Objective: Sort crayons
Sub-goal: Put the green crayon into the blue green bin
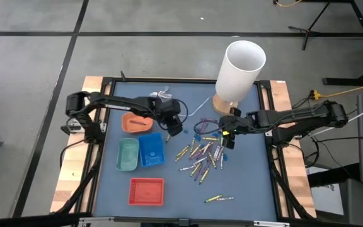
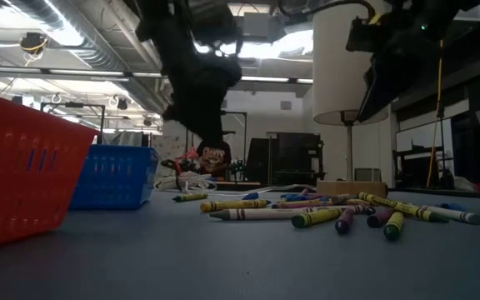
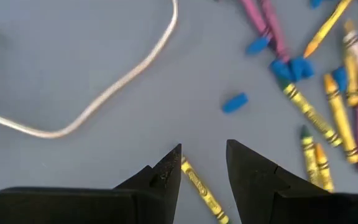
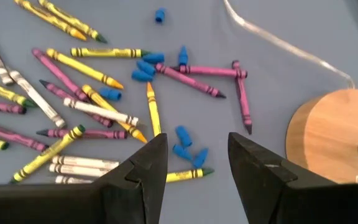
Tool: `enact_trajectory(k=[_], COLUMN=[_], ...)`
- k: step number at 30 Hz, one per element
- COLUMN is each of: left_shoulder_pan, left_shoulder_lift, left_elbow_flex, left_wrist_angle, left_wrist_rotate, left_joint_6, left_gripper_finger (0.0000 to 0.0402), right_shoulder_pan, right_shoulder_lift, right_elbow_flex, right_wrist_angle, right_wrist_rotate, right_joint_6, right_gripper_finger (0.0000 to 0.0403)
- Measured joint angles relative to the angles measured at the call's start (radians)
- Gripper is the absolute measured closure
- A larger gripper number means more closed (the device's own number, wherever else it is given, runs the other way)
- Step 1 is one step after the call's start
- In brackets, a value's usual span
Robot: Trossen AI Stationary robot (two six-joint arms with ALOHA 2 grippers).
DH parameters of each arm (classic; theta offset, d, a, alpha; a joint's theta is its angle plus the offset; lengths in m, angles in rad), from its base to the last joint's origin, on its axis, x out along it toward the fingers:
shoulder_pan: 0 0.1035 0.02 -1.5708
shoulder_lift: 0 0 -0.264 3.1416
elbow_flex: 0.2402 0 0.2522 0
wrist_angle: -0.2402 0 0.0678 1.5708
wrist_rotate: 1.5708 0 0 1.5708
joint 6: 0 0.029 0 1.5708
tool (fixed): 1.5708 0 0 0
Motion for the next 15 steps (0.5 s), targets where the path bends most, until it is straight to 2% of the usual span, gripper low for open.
enact_trajectory(k=[15], left_shoulder_pan=[-0.005], left_shoulder_lift=[0.138], left_elbow_flex=[0.0], left_wrist_angle=[-0.012], left_wrist_rotate=[0.024], left_joint_6=[-0.054], left_gripper_finger=[0.029], right_shoulder_pan=[0.0], right_shoulder_lift=[0.0], right_elbow_flex=[-0.024], right_wrist_angle=[0.007], right_wrist_rotate=[0.001], right_joint_6=[0.001], right_gripper_finger=[0.0235])
